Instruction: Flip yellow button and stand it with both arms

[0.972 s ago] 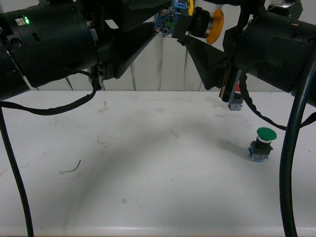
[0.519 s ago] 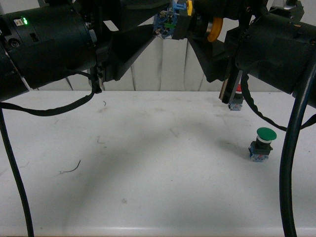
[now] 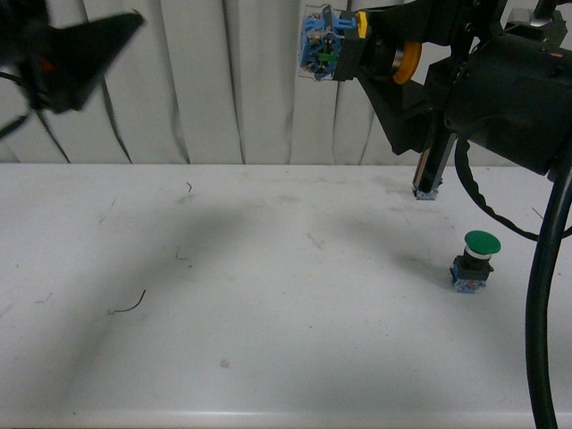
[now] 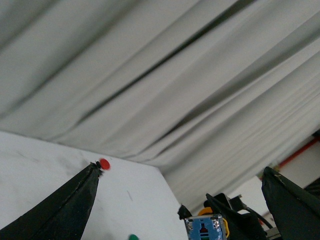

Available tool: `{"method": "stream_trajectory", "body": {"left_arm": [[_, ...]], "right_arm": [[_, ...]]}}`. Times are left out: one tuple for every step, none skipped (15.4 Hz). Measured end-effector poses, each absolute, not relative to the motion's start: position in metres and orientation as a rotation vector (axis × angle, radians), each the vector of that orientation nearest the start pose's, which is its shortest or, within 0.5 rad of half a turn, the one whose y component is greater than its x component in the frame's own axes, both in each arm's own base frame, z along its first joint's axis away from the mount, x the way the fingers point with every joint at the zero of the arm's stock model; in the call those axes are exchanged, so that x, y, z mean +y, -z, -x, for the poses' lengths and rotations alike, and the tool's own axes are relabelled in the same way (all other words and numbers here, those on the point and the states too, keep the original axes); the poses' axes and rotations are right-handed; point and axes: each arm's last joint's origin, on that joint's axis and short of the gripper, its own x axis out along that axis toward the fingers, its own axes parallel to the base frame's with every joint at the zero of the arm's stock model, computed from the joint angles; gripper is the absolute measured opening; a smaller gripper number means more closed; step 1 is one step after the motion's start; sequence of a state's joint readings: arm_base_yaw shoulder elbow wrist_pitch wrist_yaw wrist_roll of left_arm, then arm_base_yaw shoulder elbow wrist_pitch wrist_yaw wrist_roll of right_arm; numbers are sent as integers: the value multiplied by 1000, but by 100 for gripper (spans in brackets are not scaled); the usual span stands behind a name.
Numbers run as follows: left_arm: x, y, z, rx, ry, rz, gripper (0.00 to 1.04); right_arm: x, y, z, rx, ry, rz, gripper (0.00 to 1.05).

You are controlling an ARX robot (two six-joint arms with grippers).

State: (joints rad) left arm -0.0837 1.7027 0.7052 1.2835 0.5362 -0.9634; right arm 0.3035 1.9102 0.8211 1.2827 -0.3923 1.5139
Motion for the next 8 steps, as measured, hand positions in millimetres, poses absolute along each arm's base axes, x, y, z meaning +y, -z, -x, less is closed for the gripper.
{"method": "stream_trajectory", "body": {"left_arm": [[-19, -229, -303, -26, 647, 738, 98], [-12, -234, -283, -43, 618, 646, 98], [-12, -233, -261, -24, 593, 548, 98], [-14, -231, -242, 0, 560, 462, 98], [-16, -230, -222, 3, 542, 368, 98], [-19, -231, -210, 0, 527, 308, 98], [-22, -233, -196, -8, 501, 234, 98], [-24, -235, -185, -17, 477, 180, 98]], "right_arm": [[116, -182, -349, 354, -693, -1435, 34], [114, -183, -351, 344, -692, -1435, 34], [113, -185, -352, 336, -693, -1434, 34], [113, -185, -353, 335, -694, -1433, 34], [113, -185, -353, 332, -696, -1428, 34], [113, -185, -353, 332, -696, -1426, 34], [114, -186, -353, 328, -699, -1421, 34], [114, -186, -353, 326, -700, -1419, 34]]}}
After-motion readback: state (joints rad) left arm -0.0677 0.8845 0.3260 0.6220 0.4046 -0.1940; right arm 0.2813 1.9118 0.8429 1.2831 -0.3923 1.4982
